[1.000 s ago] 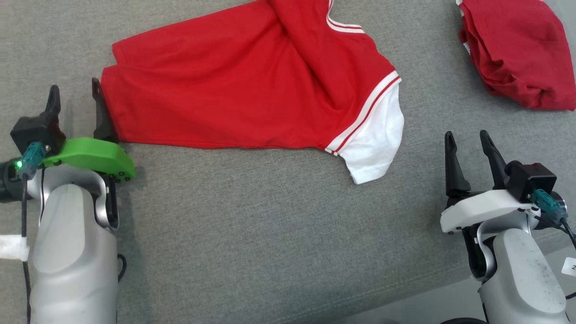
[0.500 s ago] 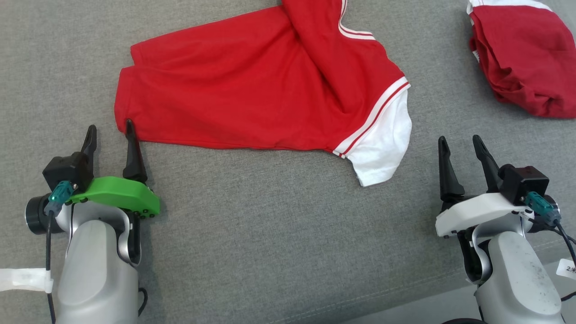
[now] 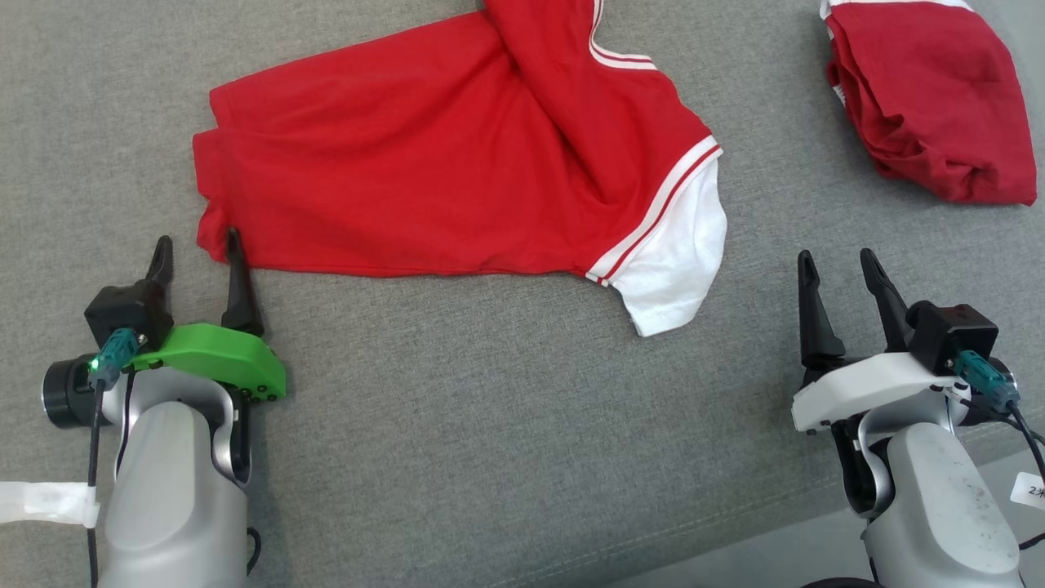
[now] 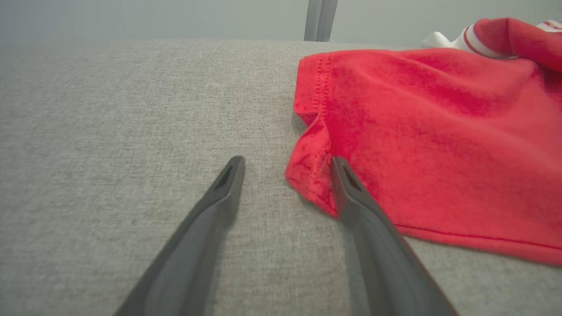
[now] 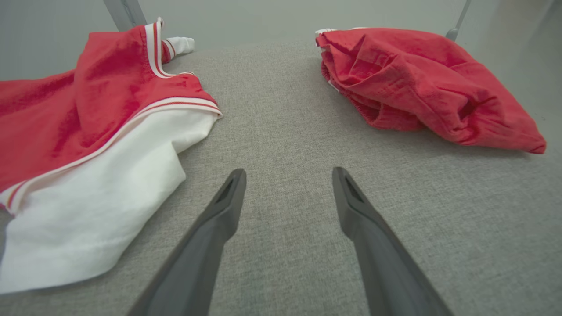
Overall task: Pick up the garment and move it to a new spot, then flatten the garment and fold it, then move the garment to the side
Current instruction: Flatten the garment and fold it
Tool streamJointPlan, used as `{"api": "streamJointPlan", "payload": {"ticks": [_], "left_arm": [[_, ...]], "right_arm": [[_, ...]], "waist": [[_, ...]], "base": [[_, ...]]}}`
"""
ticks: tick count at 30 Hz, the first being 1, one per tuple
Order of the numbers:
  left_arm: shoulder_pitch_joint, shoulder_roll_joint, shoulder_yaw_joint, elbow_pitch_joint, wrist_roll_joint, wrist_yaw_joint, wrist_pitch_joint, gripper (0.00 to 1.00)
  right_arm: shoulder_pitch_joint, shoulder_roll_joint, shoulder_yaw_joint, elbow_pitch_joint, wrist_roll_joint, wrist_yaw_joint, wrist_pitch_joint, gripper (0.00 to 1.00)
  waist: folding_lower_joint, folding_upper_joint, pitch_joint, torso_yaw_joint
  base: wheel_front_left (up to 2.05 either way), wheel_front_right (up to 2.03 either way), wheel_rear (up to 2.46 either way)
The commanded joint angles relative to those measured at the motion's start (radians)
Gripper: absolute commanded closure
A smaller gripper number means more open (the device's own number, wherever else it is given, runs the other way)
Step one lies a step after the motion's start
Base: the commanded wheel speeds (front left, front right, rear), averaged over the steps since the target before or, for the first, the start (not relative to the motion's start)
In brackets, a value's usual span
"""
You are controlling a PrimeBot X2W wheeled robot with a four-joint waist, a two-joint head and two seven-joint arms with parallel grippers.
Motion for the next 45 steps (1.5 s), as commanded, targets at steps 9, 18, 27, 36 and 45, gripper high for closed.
{"api": "streamJointPlan", "payload": {"ticks": [9, 18, 27, 36, 45], "left_arm": [[-0.006, -0.003, -0.062, 0.027, -0.019, -0.023, 0.002, 0.54], [0.013, -0.002, -0.058, -0.006, -0.056, -0.028, 0.002, 0.54], [0.046, 0.0, -0.044, -0.068, -0.091, -0.019, 0.001, 1.0], [0.2, 0.0, -0.09, -0.131, -0.177, 0.049, 0.001, 1.0], [0.378, 0.0, -0.103, -0.171, -0.193, 0.134, 0.001, 1.0]], "right_arm": [[0.002, -0.005, 0.003, 0.009, -0.002, -0.002, -0.003, 0.0], [0.004, -0.003, 0.002, 0.007, 0.002, -0.002, -0.003, 0.0], [0.019, -0.004, -0.003, 0.021, 0.008, -0.002, -0.003, 0.0], [0.069, -0.004, -0.004, 0.052, 0.008, -0.002, -0.003, 0.0], [0.121, 0.0, 0.001, 0.071, 0.014, -0.002, -0.003, 0.0]], "waist": [[0.0, -0.0001, -0.006, 0.006], [0.0, -0.0001, -0.008, 0.016], [0.0, -0.0001, -0.041, 0.045], [0.0, -0.0001, -0.166, 0.142], [0.0, -0.0001, -0.265, 0.211]], "base": [[0.0, 0.0, 0.0], [0.0, 0.0, 0.0], [0.0, 0.0, 0.0], [0.0, 0.0, 0.0], [0.0, 0.0, 0.0]]}}
